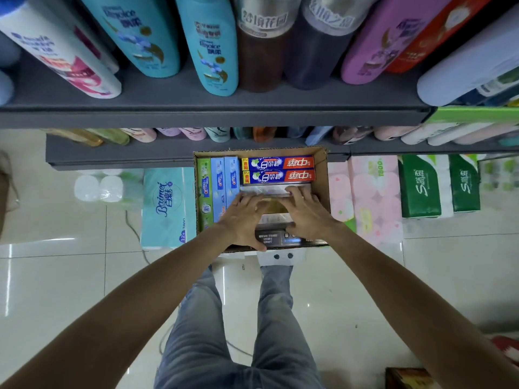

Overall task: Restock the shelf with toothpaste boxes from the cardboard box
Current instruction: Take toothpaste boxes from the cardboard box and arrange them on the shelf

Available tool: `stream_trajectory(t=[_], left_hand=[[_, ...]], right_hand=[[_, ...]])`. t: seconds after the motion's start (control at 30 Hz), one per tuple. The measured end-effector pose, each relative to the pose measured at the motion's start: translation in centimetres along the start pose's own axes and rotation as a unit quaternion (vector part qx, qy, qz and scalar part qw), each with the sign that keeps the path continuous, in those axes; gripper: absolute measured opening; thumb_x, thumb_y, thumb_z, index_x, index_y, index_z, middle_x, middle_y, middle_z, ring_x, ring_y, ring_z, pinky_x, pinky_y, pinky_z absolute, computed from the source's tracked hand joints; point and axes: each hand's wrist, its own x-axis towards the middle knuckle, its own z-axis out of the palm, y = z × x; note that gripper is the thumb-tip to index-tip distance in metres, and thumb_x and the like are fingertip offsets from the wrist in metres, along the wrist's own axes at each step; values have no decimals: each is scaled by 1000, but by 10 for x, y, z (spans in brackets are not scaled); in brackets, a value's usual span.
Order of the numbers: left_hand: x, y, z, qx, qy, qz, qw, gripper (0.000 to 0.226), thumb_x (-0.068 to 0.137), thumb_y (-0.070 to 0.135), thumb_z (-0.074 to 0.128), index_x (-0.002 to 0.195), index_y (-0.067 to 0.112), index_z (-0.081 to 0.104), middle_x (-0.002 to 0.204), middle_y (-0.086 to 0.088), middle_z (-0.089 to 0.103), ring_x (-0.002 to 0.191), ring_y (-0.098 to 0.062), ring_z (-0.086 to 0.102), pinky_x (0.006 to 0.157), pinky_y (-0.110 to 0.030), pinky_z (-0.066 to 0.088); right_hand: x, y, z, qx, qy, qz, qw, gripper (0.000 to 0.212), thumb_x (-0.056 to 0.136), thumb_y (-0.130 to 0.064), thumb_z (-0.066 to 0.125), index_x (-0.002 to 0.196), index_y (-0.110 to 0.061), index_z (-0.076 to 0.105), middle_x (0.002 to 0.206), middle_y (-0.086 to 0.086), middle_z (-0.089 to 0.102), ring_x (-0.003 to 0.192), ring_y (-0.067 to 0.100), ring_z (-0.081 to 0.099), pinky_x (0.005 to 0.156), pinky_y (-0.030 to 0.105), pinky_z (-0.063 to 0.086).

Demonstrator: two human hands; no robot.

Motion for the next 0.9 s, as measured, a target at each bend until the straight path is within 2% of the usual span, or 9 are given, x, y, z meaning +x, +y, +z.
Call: stream_trajectory(t=[0.1,0.2,0.4,0.47,0.53,0.63,0.73,0.8,0.9], left_hand=[[0,3,0,-26,-9,29,999,90,72,59,67,145,23,28,145,-5,38,133,-24,33,113,-39,22],[-6,7,-2,-43,4,48,998,61,79,48,62,133,24,46,119,-2,63,105,-22,58,88,-31,45],[-38,-20,-9,-136,182,21,974,50,74,46,65,118,24,59,103,1,69,91,-16,64,79,-31,53],[-55,-38,-12,-171,254,10,952,48,72,46,61,110,17,65,90,-1,72,75,-15,66,68,-33,57],[-71,-54,-14,-230,306,-40,923,52,73,49,51,107,13,67,85,-3,72,66,-14,63,64,-30,56],[-84,-65,-15,-319,338,-152,872,61,75,56,46,113,11,63,90,-1,68,72,-17,63,67,-27,53],[-85,-66,-12,-363,328,-194,850,63,75,56,55,119,10,58,100,-3,67,82,-19,64,73,-30,55],[-82,-65,-9,-350,300,-185,868,57,77,44,68,121,10,56,110,-8,66,91,-22,64,79,-34,55],[-78,-61,-5,-263,267,-158,913,52,74,25,77,119,9,56,112,-9,63,96,-26,63,79,-39,54]], right_hand=[[2,7,0,12,25,9,1000,60,86,-27,59,141,-20,36,150,10,20,139,32,16,111,49,27],[9,12,-2,17,40,11,999,52,91,-24,57,139,-19,40,148,8,29,138,27,22,112,43,26],[20,12,-13,35,68,8,997,47,92,-27,57,136,-18,45,138,6,47,130,26,39,107,41,32],[22,14,-17,74,113,23,991,42,92,-24,56,132,-15,50,132,8,54,124,28,45,105,42,36],[23,13,-18,125,170,55,976,38,90,-21,58,127,-13,55,126,11,58,119,30,50,101,43,40],[24,7,-12,135,241,86,957,36,84,-13,64,119,-9,59,117,14,63,109,35,57,93,46,46],[28,-2,-2,92,136,71,984,39,87,-22,61,125,-12,56,122,11,59,114,30,52,97,42,41],[34,-7,6,42,54,38,997,46,88,-32,61,130,-16,49,129,7,53,122,26,46,102,39,38],[44,-8,8,14,1,31,999,61,83,-42,66,135,-19,43,135,7,48,126,26,42,104,40,36]])
